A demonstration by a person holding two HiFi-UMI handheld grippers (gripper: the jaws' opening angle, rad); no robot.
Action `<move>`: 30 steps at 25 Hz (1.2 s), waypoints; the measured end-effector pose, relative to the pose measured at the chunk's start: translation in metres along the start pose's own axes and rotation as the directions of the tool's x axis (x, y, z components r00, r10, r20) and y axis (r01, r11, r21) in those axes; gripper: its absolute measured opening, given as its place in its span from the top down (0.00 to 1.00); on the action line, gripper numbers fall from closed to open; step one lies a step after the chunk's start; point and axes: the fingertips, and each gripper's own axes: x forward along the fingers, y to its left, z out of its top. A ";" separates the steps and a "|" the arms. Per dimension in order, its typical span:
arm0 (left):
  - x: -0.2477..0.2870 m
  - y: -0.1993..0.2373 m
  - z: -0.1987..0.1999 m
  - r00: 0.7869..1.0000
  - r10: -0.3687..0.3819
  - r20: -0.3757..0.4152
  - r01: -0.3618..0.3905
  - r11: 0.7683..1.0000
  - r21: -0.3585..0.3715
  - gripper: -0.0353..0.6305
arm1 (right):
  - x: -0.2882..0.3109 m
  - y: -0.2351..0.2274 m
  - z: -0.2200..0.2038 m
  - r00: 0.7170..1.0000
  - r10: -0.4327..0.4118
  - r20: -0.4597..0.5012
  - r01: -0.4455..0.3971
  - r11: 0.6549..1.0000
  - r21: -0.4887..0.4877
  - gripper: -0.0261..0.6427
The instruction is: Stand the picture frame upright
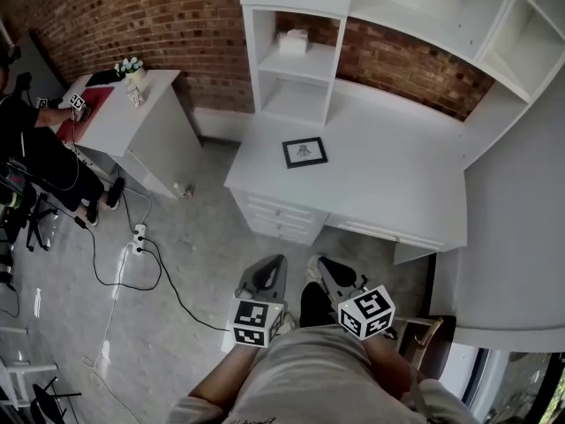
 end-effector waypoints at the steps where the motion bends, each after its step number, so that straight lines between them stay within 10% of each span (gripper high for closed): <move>1: 0.005 0.002 0.000 1.000 0.002 -0.004 -0.002 1.000 0.000 0.92 | 0.004 -0.005 0.000 1.000 0.002 -0.002 -0.002 1.000 0.005 0.92; 30: 0.255 0.083 0.113 0.982 0.188 -0.019 -0.189 0.982 -0.025 0.92 | 0.169 -0.248 0.114 0.986 0.164 -0.029 -0.165 0.985 -0.044 0.92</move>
